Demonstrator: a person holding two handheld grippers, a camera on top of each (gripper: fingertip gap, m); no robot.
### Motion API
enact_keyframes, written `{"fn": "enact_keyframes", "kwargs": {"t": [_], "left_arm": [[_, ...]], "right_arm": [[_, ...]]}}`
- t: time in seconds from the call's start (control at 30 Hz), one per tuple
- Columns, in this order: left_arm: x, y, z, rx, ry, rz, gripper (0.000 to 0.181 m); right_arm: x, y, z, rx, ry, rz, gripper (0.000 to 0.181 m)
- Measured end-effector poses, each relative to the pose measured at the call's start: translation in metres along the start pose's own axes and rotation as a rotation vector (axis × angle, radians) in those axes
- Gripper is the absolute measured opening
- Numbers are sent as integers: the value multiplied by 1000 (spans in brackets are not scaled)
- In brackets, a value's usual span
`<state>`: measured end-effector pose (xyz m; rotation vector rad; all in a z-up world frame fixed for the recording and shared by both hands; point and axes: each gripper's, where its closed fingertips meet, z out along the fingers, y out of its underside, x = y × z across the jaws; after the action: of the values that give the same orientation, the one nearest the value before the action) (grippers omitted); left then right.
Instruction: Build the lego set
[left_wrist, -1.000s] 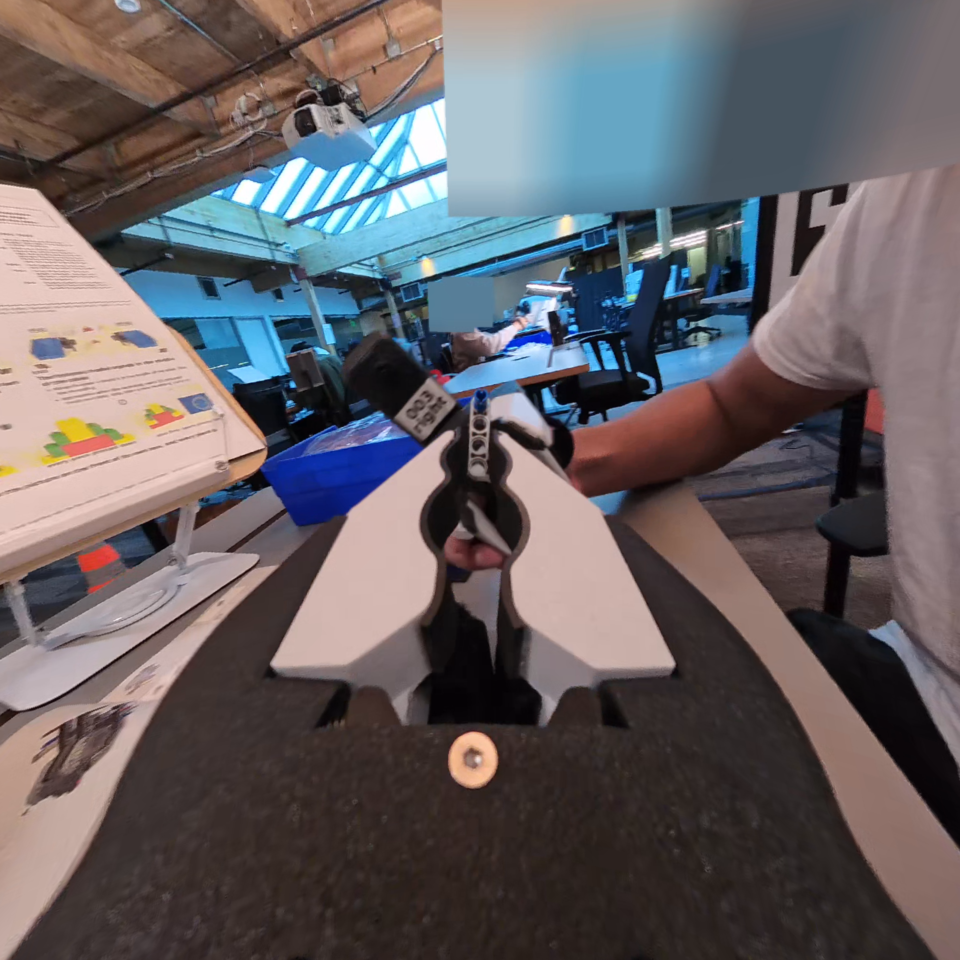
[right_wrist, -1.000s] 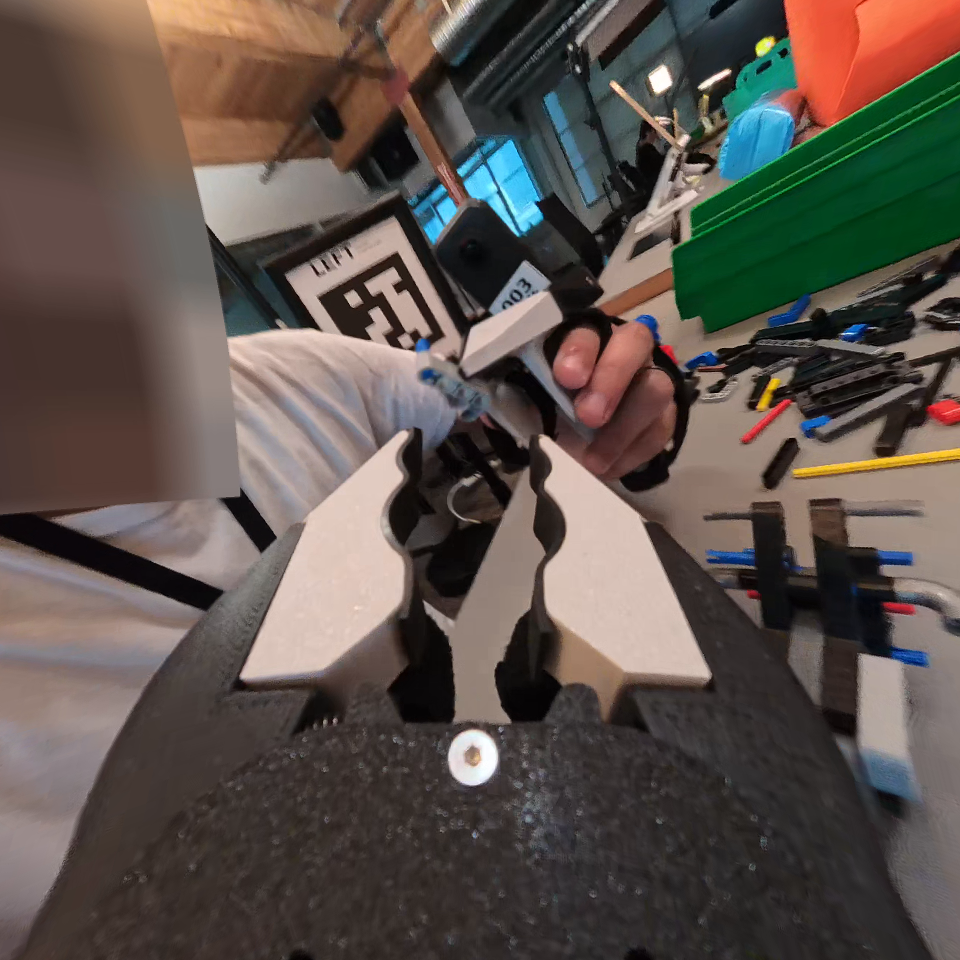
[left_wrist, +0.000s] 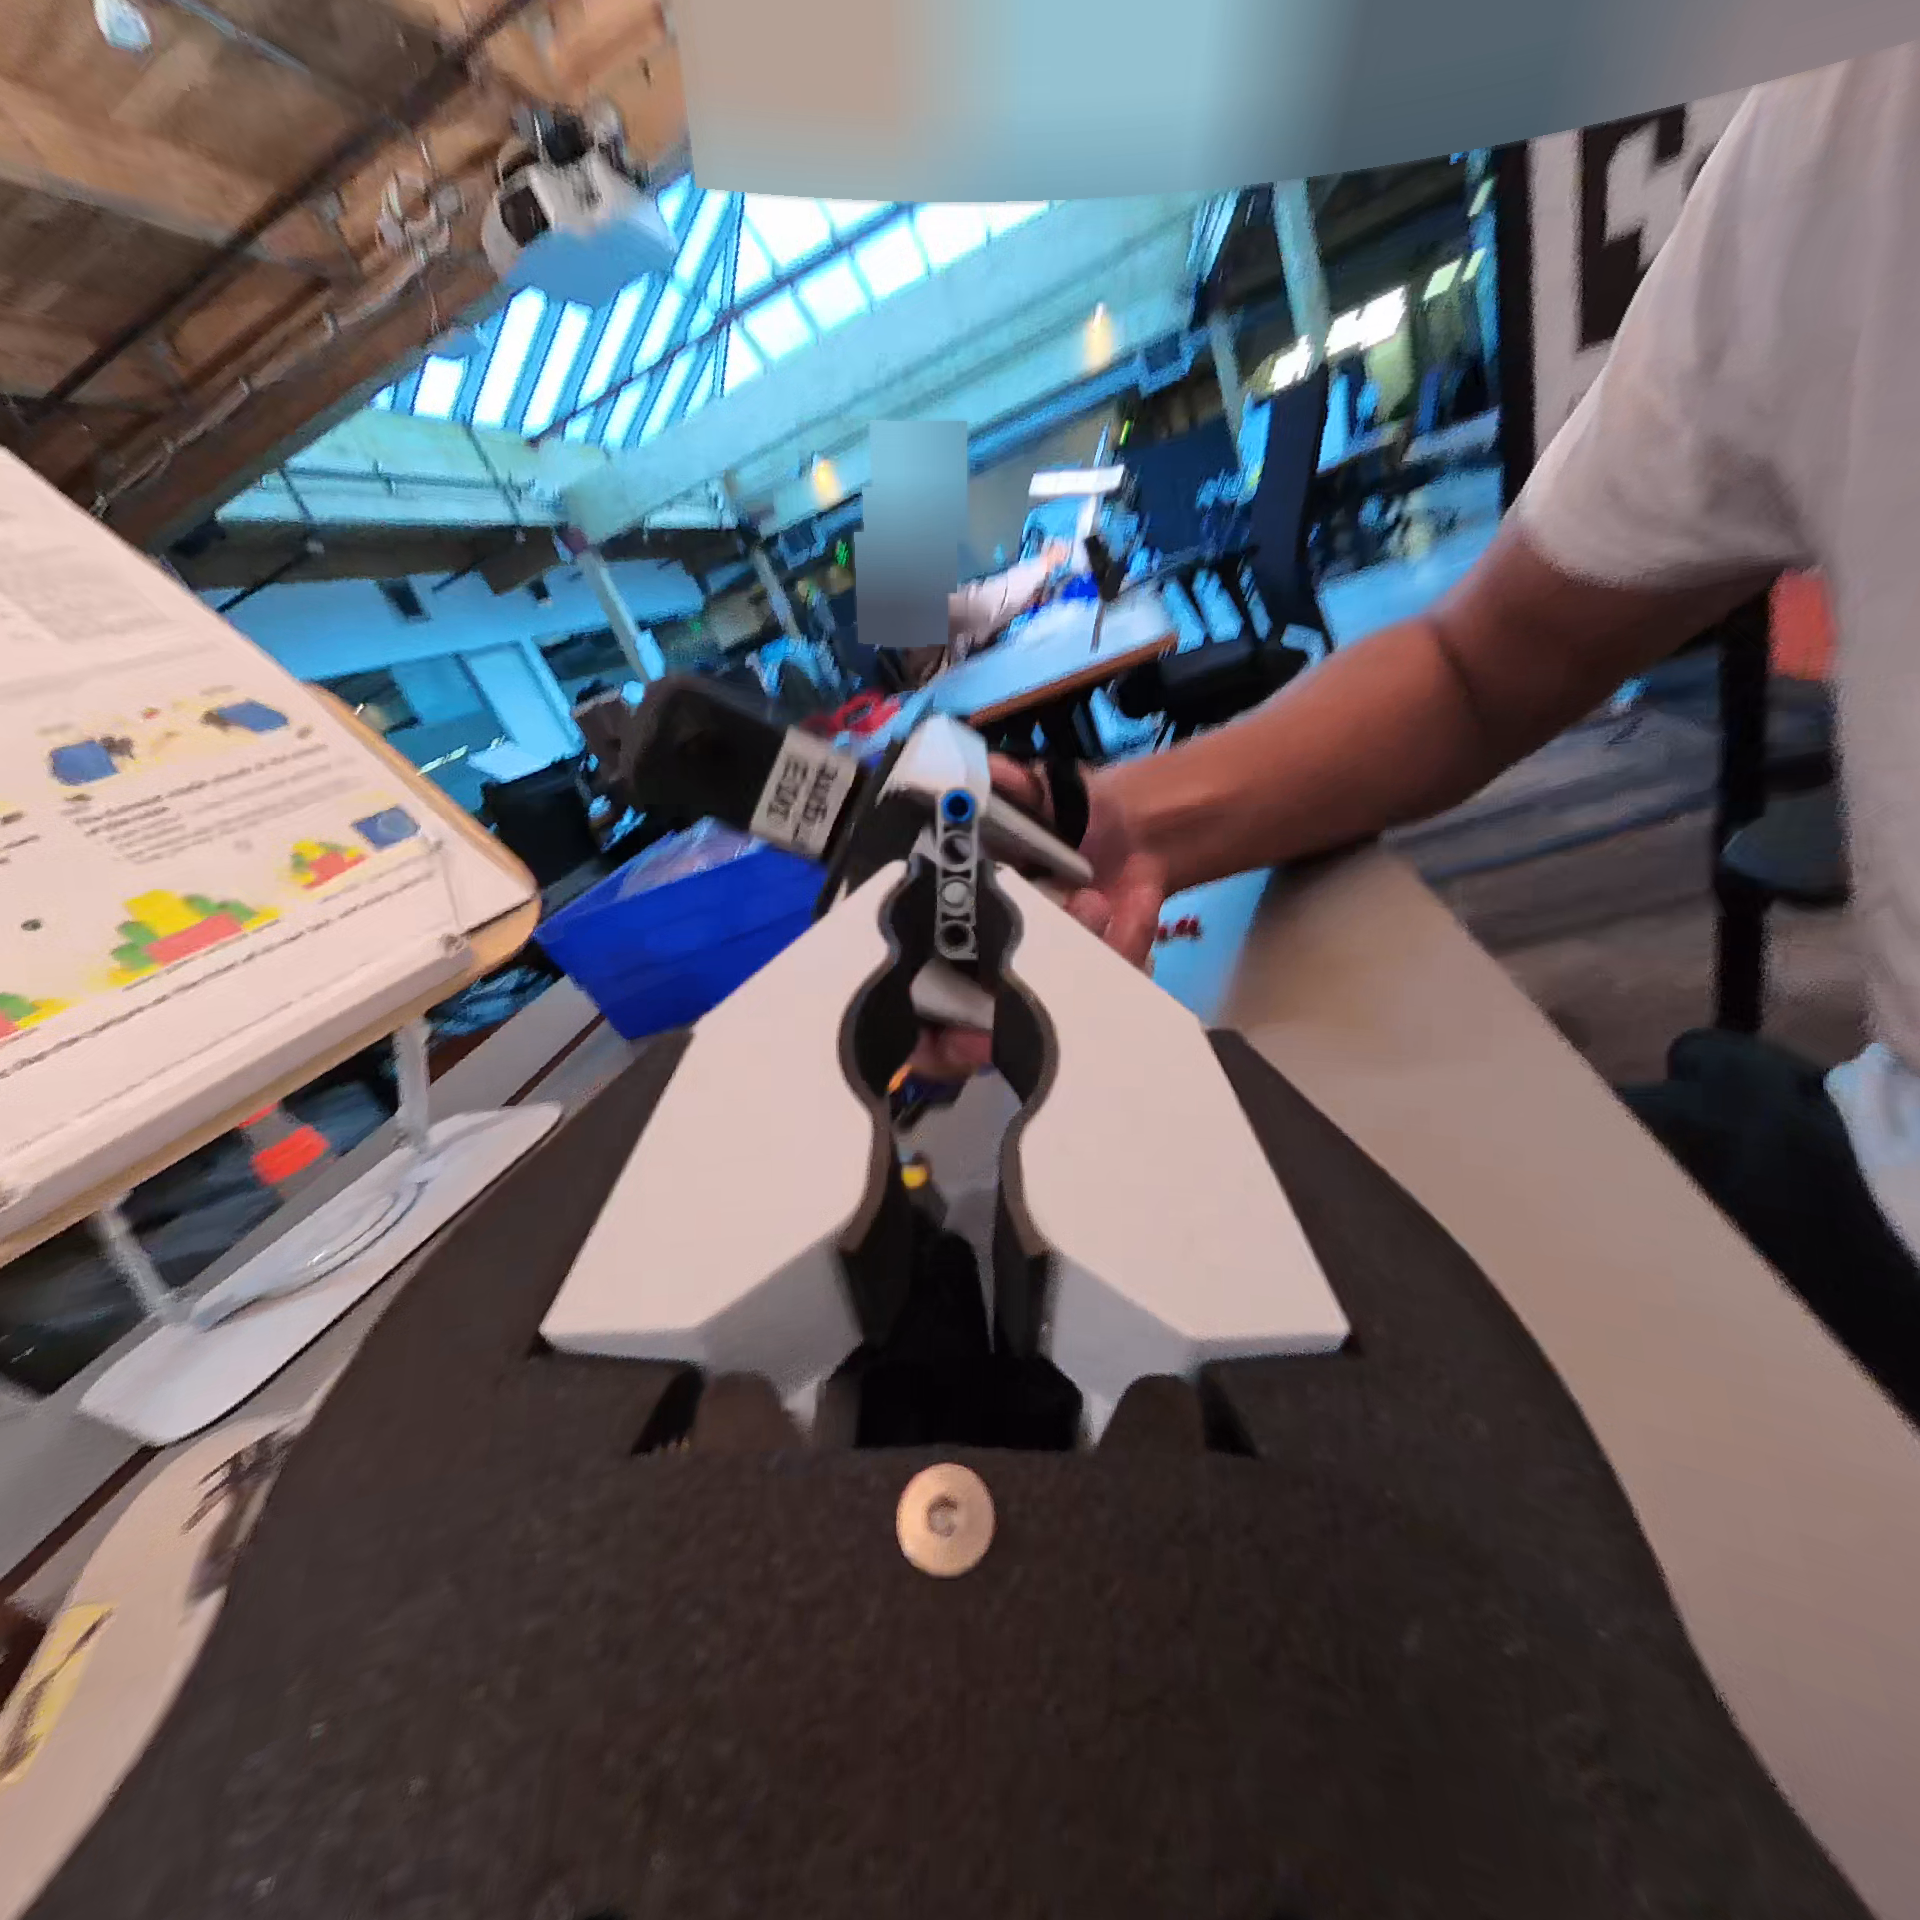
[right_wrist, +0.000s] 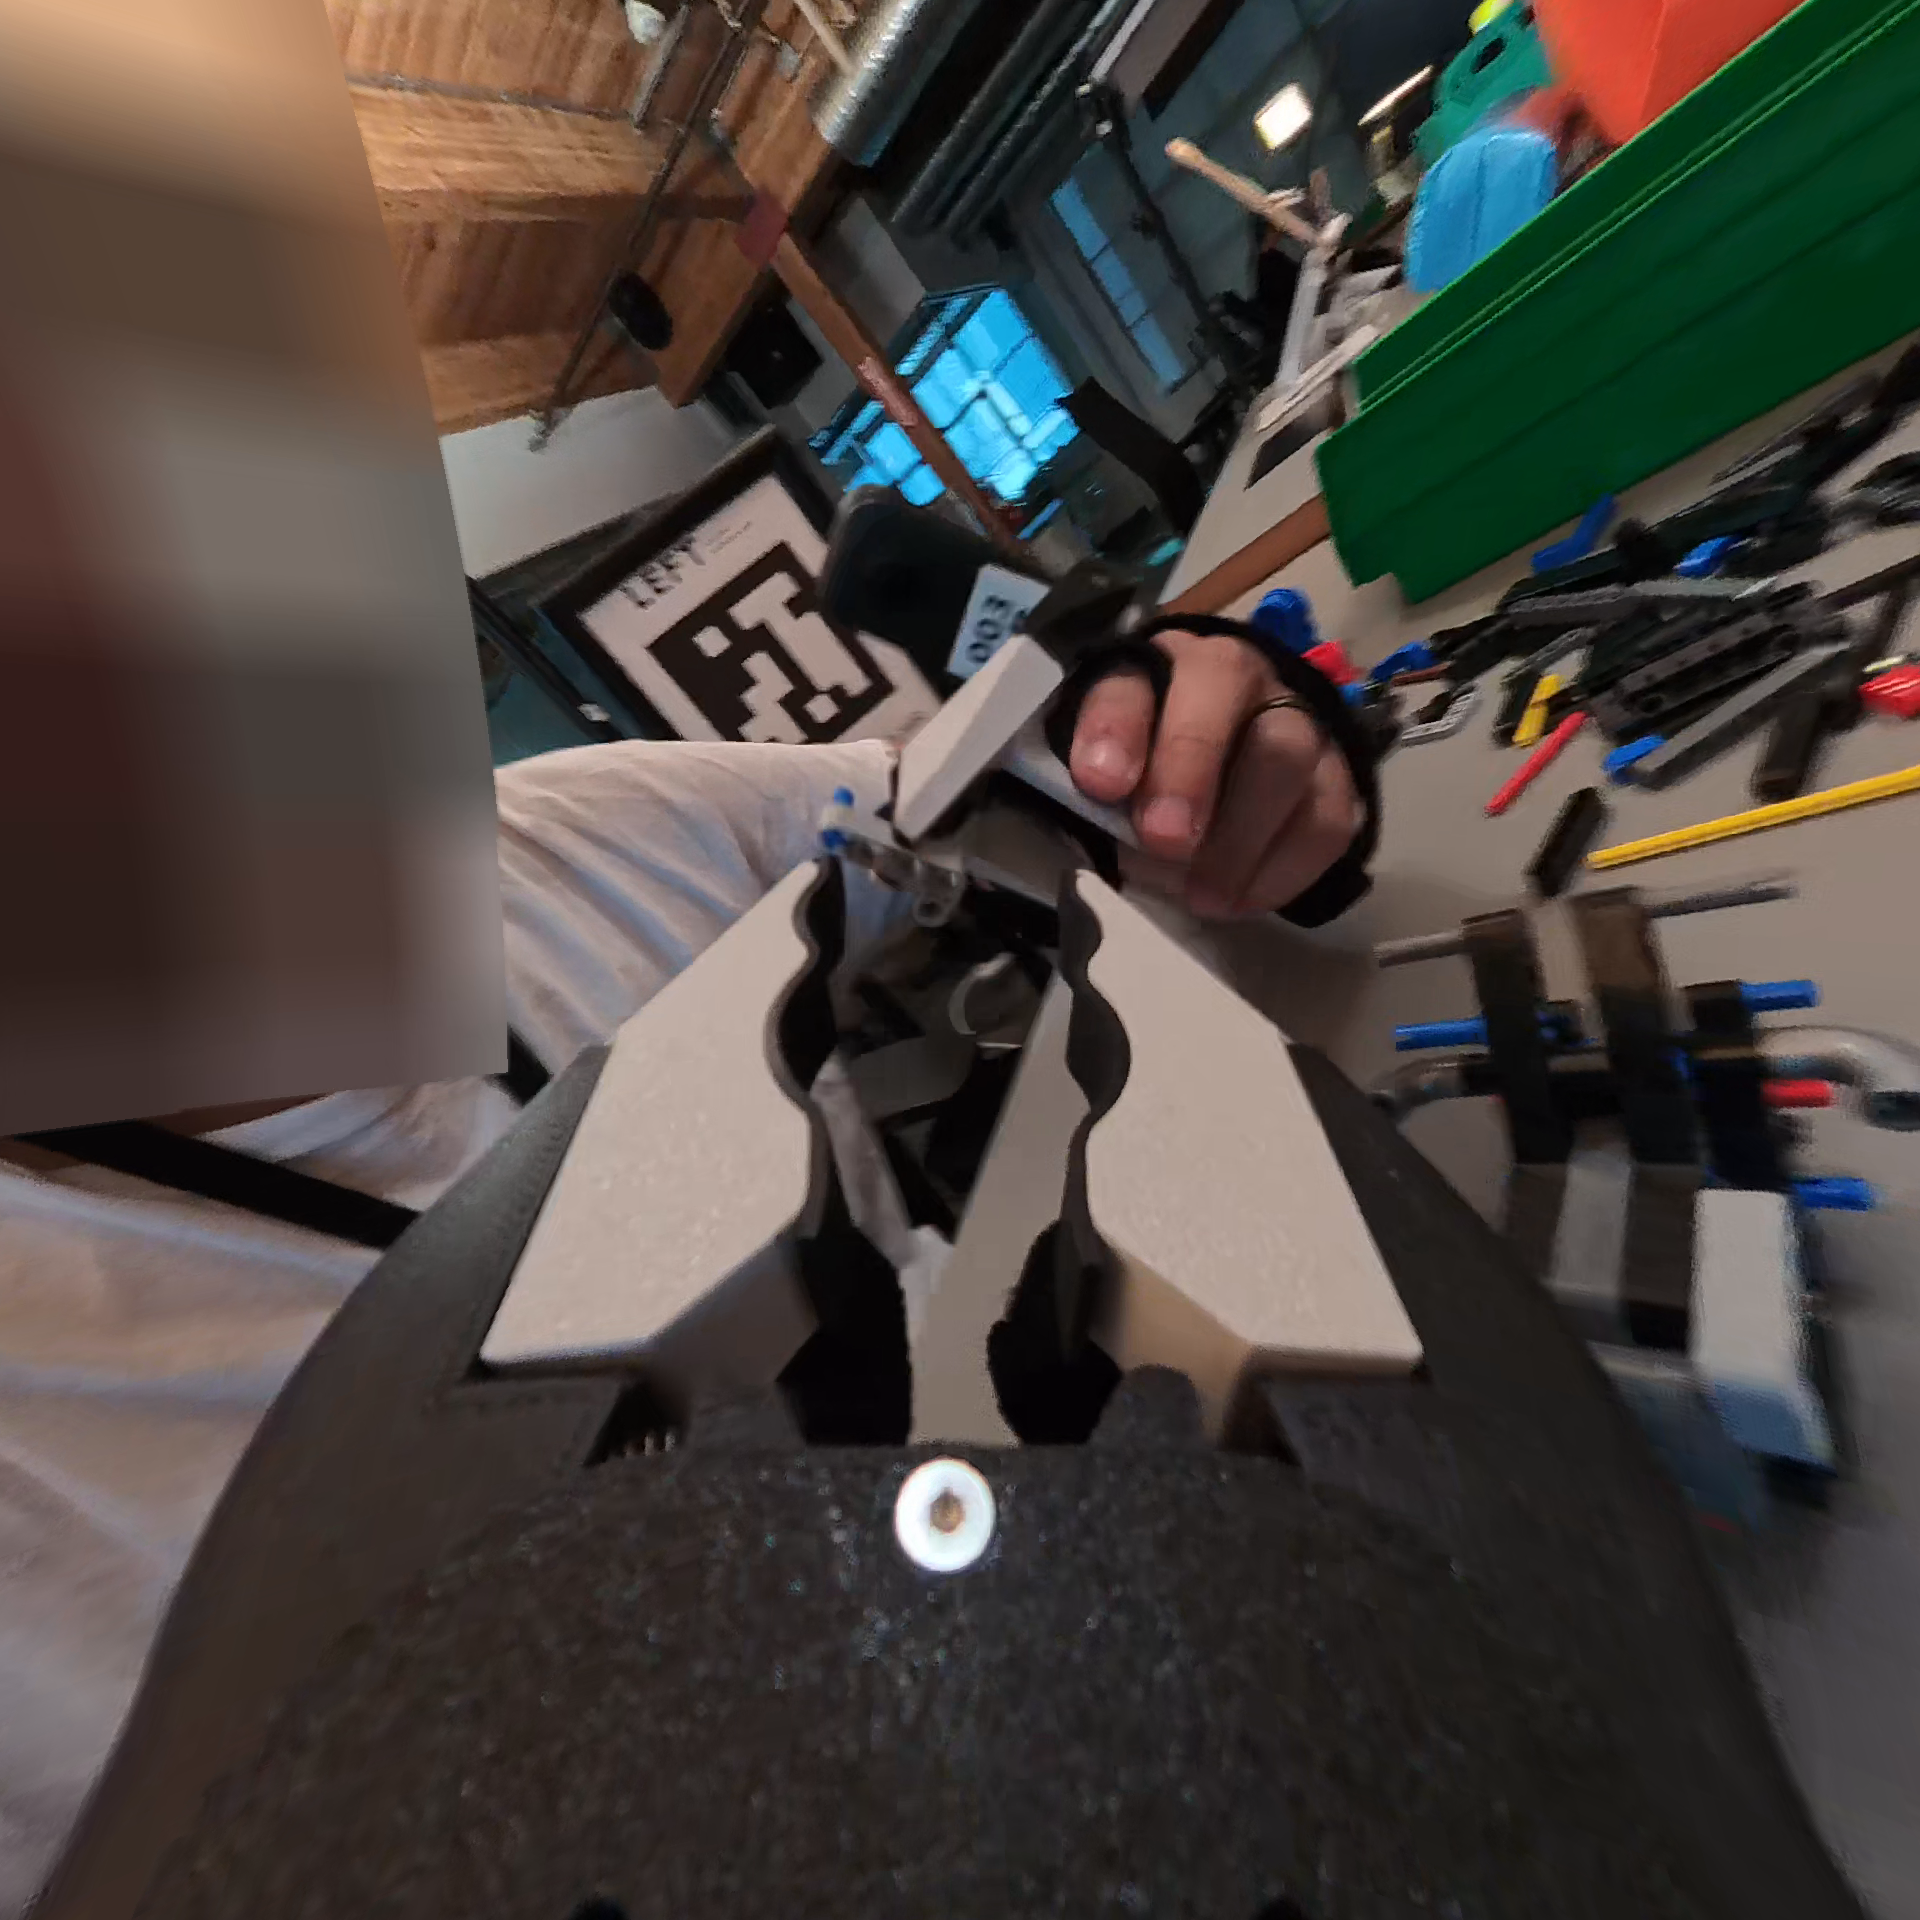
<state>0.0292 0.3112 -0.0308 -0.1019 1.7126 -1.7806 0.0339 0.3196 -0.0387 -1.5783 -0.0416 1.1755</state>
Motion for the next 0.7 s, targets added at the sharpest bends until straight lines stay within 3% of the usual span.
{"fn": "enact_keyframes", "kwargs": {"t": [0.07,0.17,0.3,0.5,0.7], "left_arm": [[-1,-14,0,79,3,-77,5],[4,-31,-2,220,77,-182,5],[5,-37,-3,291,122,-334,5],[13,-44,-1,354,219,-500,5],[14,-35,2,321,212,-497,5]], "right_arm": [[-16,6,6,-14,-135,78,50],[-37,6,14,10,-285,105,43],[-43,1,17,59,-320,98,32],[-45,4,21,66,-333,93,34],[-43,6,23,67,-293,48,16]]}}
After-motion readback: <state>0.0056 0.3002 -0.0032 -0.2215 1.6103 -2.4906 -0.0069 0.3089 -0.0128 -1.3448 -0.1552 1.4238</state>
